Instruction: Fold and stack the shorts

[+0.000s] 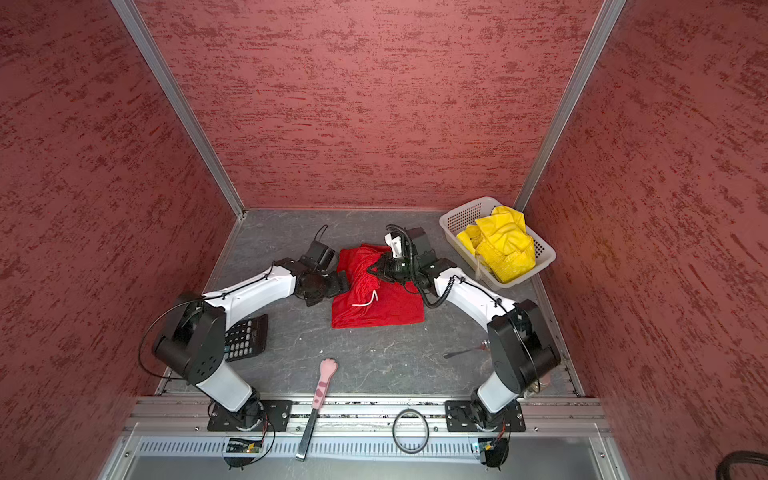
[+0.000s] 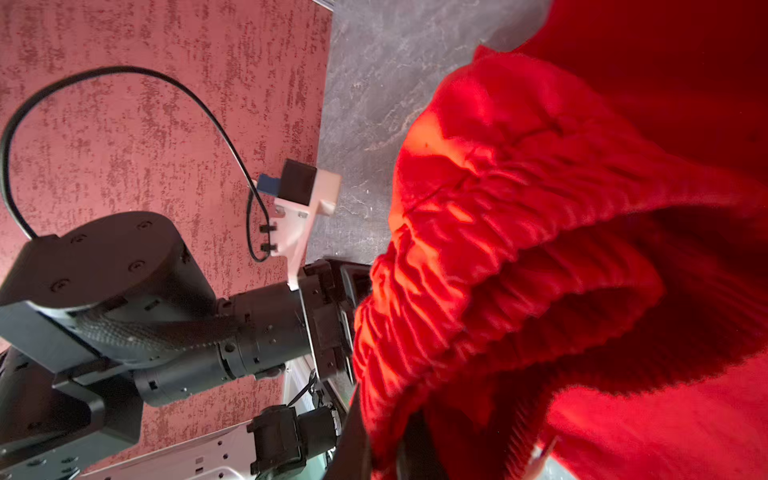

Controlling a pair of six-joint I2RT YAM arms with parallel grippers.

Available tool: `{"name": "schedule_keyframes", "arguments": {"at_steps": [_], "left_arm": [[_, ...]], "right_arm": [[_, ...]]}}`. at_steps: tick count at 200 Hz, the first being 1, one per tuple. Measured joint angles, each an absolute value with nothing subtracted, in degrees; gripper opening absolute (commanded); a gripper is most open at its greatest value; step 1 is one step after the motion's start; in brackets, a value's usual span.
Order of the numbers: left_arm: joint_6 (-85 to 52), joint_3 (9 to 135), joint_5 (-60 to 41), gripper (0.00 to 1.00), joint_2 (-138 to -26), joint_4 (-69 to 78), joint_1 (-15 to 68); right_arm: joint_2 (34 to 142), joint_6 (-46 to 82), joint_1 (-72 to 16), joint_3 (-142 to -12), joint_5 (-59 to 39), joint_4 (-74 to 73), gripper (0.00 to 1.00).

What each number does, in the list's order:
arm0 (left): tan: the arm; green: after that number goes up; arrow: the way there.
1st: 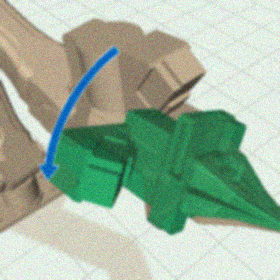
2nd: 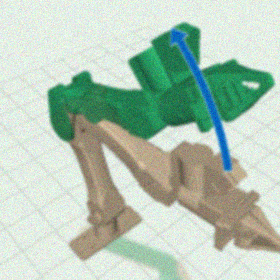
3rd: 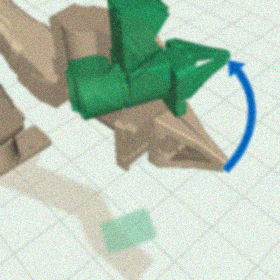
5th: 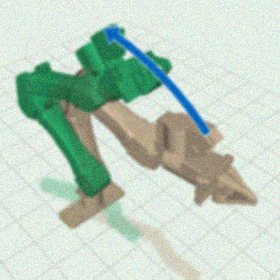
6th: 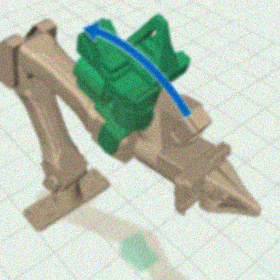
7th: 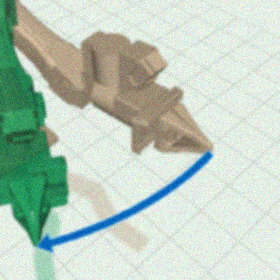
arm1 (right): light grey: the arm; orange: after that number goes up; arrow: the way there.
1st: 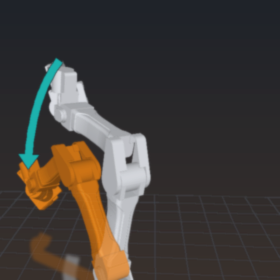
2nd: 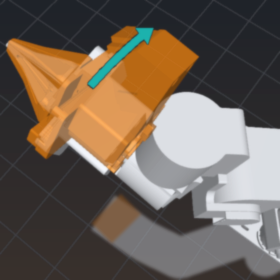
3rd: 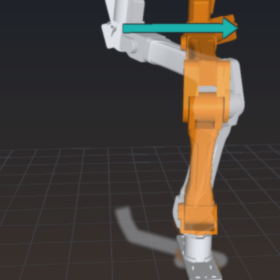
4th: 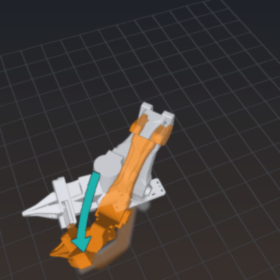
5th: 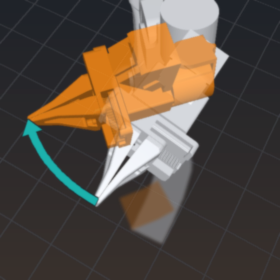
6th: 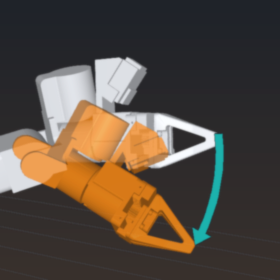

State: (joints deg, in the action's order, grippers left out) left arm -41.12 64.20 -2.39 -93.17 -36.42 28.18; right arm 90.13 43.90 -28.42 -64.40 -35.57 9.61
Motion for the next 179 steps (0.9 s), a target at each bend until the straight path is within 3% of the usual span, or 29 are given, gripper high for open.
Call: {"name": "schedule_keyframes", "arguments": {"at_steps": [60, 108, 113, 126, 137, 154, 179], "left_arm": [[-40.01, 65.49, -0.78, 1.00, -84.60, -35.90, 29.80], [-32.36, 73.56, 1.80, 1.00, -84.55, -36.10, 40.01], [-30.94, 74.83, 2.17, 1.00, -85.49, -36.42, 41.34], [-27.73, 78.48, 3.31, 1.00, -88.77, -37.52, 44.31], [-25.82, 80.88, 3.51, 1.00, -91.57, -38.26, 46.11], [-23.92, 82.43, 3.18, 1.00, -94.78, -39.20, 47.33], [-22.46, 86.35, 1.65, 1.00, -98.87, -41.71, 47.64]], "right_arm": [[91.20, 42.70, -28.34, -64.40, -34.68, 12.19, 0.00], [93.38, 42.52, -25.78, -61.87, -34.59, 12.23, 0.00], [93.38, 42.59, -25.30, -61.34, -34.72, 12.14, 0.07], [93.38, 42.63, -24.16, -60.18, -35.22, 12.36, 0.40], [93.38, 42.52, -23.29, -59.79, -35.48, 12.88, 0.54], [92.95, 41.80, -21.56, -58.65, -35.29, 13.26, 0.60], [89.56, 41.25, -17.52, -53.30, -34.44, 14.02, 0.61]]}}
